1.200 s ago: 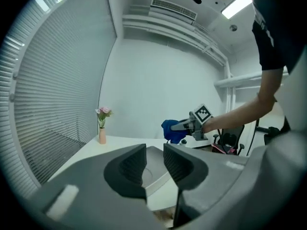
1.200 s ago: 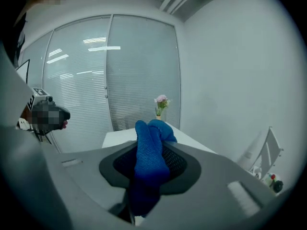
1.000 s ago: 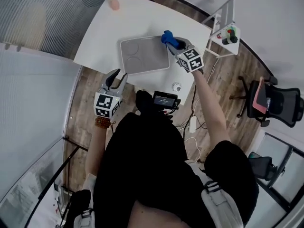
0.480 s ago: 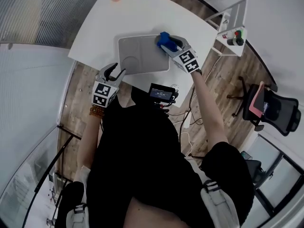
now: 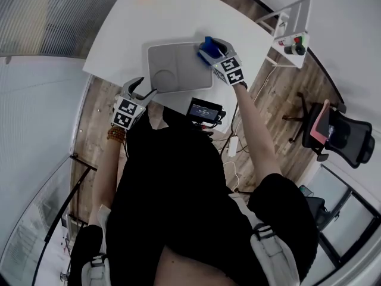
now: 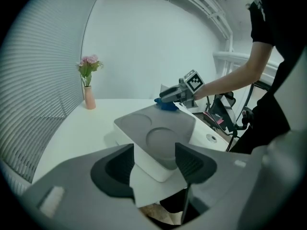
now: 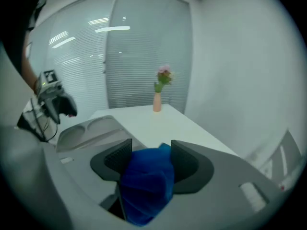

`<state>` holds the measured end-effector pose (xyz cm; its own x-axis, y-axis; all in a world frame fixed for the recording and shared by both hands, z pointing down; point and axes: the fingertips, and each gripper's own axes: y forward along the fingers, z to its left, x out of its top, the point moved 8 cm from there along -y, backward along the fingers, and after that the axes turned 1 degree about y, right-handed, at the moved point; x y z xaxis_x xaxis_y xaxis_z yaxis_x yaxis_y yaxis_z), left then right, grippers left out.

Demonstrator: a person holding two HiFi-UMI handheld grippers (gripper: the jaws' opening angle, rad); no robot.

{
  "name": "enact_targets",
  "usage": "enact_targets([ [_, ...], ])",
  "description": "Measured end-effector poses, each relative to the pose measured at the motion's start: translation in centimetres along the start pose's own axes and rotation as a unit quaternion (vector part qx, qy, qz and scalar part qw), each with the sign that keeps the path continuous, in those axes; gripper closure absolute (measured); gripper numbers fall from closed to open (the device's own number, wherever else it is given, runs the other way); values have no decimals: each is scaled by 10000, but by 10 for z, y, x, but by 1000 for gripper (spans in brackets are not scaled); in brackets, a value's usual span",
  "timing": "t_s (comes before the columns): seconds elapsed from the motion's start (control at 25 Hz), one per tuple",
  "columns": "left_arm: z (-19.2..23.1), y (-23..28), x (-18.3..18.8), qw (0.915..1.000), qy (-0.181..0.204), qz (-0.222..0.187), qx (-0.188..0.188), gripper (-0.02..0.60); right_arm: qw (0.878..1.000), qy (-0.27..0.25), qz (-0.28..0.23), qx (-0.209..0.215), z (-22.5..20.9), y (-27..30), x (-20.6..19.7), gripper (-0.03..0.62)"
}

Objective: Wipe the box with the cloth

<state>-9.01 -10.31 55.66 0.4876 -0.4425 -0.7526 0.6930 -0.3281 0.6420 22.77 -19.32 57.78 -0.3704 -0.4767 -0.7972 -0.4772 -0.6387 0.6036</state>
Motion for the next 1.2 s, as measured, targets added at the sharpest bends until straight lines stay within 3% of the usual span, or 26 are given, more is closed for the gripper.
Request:
enact_targets([
  [0.08,4,0,-2,9999,-112,2,35,314,9936,1106,90,-202,-13,-1,-21,324],
  [0.16,7,0,-3,9997,-214,-8,76,314,9792,2028,98,42,-16,3,-37,412],
  [0.24,8,1,-6,9998,-172,33,55,314,9715,2365,61,150,-19,5,-37,427],
  [0.4,2,6,-3,9996,-16,177,-200,285,9720,2335,254,81,-22,12,-28,439],
  [0.56,-13,19,-13,9949,392,698,-615,238,9725,2306,338,18,-20,12,-24,444],
  [0.84,-22,31,-18,9926,785,928,-78,224,9732,2234,542,95,-14,6,-28,442],
  [1.04,-26,30,-19,9941,581,890,213,229,9681,2417,599,265,1,-10,-38,442],
  [1.2,-23,36,-26,9950,-191,978,36,229,9662,2499,568,293,14,-23,-49,441],
])
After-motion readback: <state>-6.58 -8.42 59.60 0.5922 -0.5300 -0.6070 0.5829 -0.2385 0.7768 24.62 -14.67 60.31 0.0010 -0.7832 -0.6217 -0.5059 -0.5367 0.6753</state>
